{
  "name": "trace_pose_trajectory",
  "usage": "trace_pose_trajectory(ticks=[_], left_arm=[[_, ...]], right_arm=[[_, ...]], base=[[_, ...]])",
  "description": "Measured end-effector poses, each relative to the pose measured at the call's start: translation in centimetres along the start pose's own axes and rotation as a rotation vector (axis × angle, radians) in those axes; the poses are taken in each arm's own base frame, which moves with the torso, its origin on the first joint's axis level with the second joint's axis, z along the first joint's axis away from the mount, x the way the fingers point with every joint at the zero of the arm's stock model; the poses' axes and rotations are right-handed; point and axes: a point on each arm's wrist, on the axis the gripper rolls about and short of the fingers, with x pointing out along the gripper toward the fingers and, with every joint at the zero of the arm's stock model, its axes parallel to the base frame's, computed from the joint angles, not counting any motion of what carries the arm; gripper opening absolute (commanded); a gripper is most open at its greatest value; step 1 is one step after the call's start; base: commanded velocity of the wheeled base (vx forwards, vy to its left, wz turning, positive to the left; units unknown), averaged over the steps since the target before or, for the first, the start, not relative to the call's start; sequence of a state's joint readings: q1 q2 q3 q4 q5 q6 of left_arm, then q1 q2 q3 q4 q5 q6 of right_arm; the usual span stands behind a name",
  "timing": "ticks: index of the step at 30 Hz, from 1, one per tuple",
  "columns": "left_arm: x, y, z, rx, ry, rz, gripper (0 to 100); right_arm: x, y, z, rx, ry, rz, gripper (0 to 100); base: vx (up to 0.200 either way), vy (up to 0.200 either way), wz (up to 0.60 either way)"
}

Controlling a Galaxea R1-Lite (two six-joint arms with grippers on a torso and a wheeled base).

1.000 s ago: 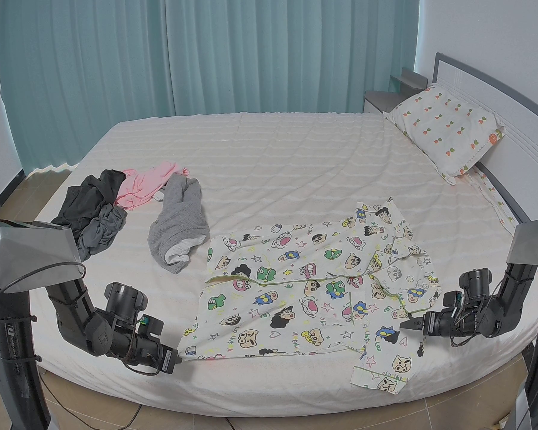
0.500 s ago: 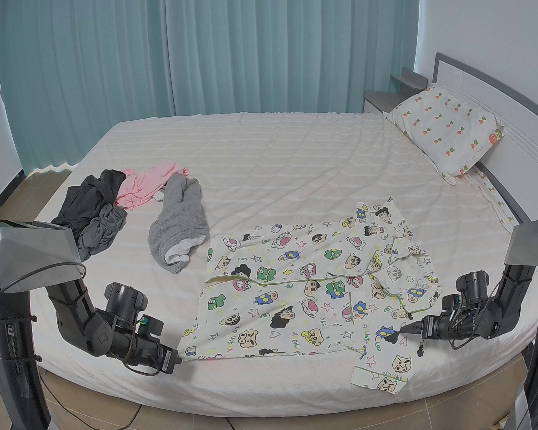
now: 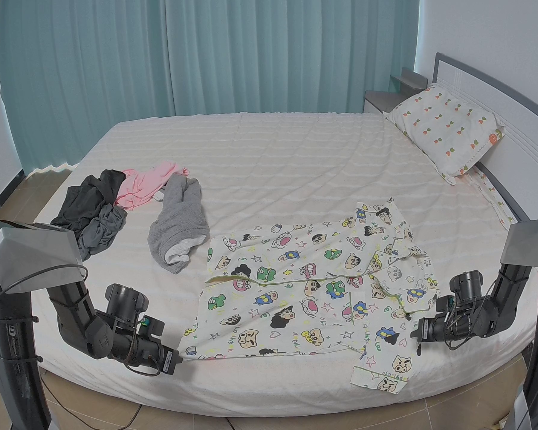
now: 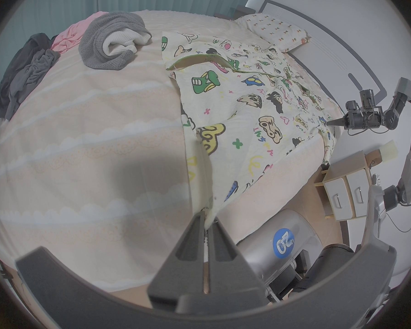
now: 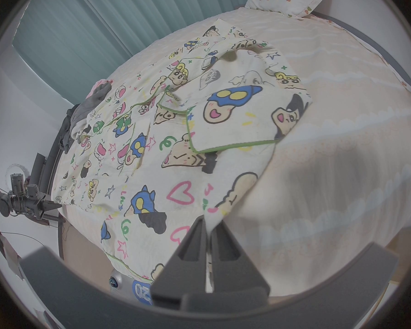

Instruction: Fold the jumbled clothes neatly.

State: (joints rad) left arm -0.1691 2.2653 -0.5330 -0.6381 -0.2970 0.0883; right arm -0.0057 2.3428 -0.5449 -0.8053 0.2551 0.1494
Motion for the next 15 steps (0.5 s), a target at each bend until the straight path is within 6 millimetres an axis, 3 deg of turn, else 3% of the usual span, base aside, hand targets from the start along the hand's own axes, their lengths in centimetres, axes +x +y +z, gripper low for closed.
trace_pose_trajectory(ticks=[15], left_arm=[[-0.2, -0.7, -1.2, 0.031, -0.008, 0.084, 0]], right_arm=[[-2.1, -1.6, -1.6, -0.058, 0.037, -0.036, 0]], base=[[0.000, 0.000, 0.00]])
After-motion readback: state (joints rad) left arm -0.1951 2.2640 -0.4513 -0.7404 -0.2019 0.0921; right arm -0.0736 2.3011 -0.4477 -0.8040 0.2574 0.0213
